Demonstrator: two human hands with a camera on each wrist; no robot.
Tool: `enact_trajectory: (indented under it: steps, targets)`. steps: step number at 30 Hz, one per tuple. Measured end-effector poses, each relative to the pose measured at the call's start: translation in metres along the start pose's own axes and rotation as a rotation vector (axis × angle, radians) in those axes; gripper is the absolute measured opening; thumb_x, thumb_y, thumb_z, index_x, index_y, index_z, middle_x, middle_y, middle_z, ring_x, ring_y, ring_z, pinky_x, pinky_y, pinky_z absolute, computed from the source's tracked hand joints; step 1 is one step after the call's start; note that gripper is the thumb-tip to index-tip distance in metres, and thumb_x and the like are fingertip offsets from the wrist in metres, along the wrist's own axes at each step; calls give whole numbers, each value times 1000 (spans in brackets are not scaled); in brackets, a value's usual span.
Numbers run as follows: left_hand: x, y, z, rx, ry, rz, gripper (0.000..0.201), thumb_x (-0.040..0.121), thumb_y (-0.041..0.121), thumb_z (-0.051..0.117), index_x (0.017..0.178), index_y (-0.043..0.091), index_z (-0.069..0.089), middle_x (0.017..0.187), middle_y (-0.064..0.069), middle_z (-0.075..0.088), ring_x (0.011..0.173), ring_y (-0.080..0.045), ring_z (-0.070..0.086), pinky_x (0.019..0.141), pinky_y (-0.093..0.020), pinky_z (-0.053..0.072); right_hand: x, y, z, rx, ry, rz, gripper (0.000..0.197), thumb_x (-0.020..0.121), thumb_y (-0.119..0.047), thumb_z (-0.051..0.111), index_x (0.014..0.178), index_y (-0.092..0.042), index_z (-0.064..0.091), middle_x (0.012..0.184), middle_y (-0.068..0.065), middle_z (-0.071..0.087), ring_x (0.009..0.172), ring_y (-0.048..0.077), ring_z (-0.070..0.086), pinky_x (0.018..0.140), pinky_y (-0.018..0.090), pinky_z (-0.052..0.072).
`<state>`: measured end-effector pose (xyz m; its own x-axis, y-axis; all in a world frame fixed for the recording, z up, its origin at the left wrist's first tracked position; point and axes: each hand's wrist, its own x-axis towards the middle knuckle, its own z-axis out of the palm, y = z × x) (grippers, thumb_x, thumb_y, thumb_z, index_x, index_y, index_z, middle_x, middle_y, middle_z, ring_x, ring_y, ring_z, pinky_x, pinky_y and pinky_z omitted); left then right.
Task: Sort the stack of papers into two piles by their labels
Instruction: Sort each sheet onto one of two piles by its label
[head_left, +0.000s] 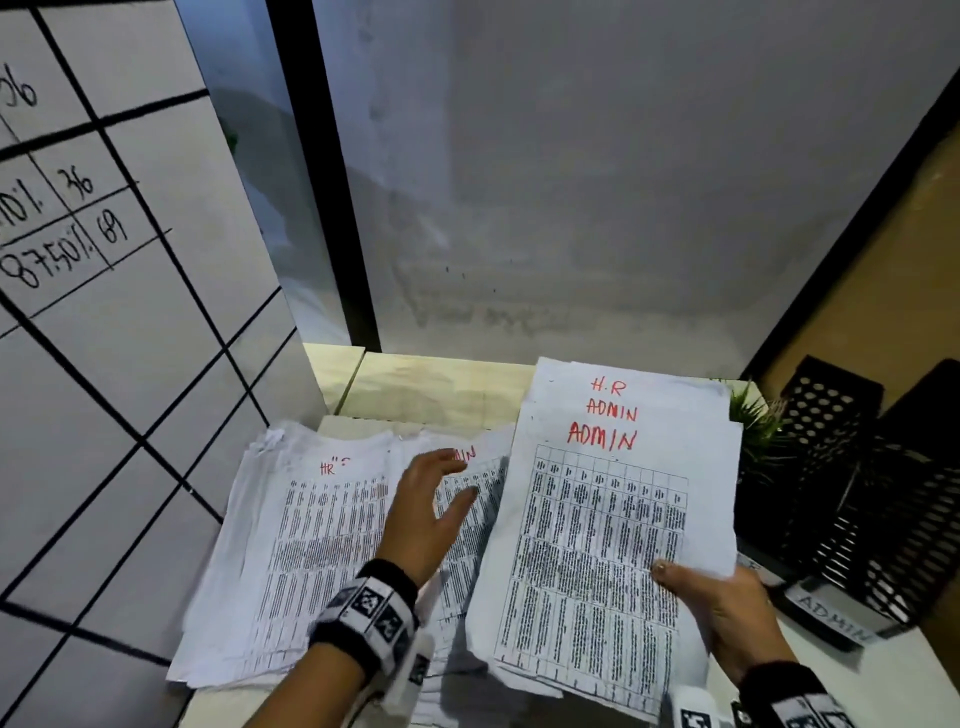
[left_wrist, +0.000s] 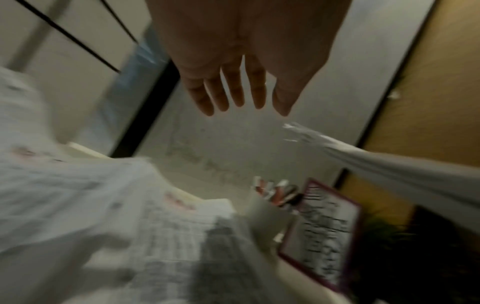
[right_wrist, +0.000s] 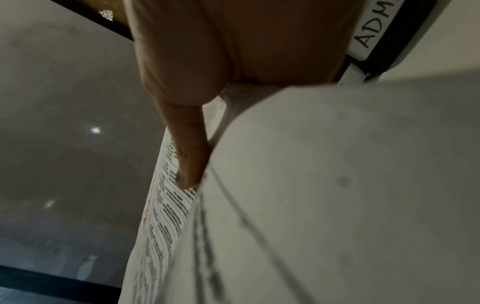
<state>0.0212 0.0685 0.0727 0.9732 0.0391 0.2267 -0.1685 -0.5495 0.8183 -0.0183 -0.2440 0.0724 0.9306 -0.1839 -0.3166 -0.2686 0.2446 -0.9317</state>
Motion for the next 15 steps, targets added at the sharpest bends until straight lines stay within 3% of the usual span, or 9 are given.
enact_trajectory:
  steps: [2,4,8,11,15]
  targets:
    - [-3,30,23,-68,37,81,19,89,26,64,107,22,61,114,11,56,111,4,49,92,-19,41,-1,0,-2,-7,2,8,42,53,5,77,92,11,66,78,19,74,62,23,70,52,27,55]
    - [-7,53,39,-163,34,12,21,86,24,69,105,23,60,108,12,56,103,11,50,85,-11,43,-2,-1,-5,-13,0,10,36,61,10,75,96,9,65,79,18,74,65,24,71,56,29,56]
    - [-5,65,56,-282,106,-236,34,75,21,79,102,23,58,102,10,58,94,1,56,80,-20,49,-6,-1,-9,6,5,-16,42,57,9,74,97,6,65,84,18,73,69,24,71,60,29,58]
    - [1,58,58,-323,163,-365,35,71,18,83,96,22,59,96,8,60,87,-8,59,77,-27,51,-6,-2,-12,7,7,-17,41,59,9,75,99,4,66,87,19,74,74,27,71,67,35,58]
    - [0,56,57,-429,184,-407,24,71,6,81,83,20,65,72,3,65,68,-12,59,68,-23,52,-7,-3,-12,-13,12,-3,41,59,7,78,98,6,66,87,20,73,81,35,69,81,45,55]
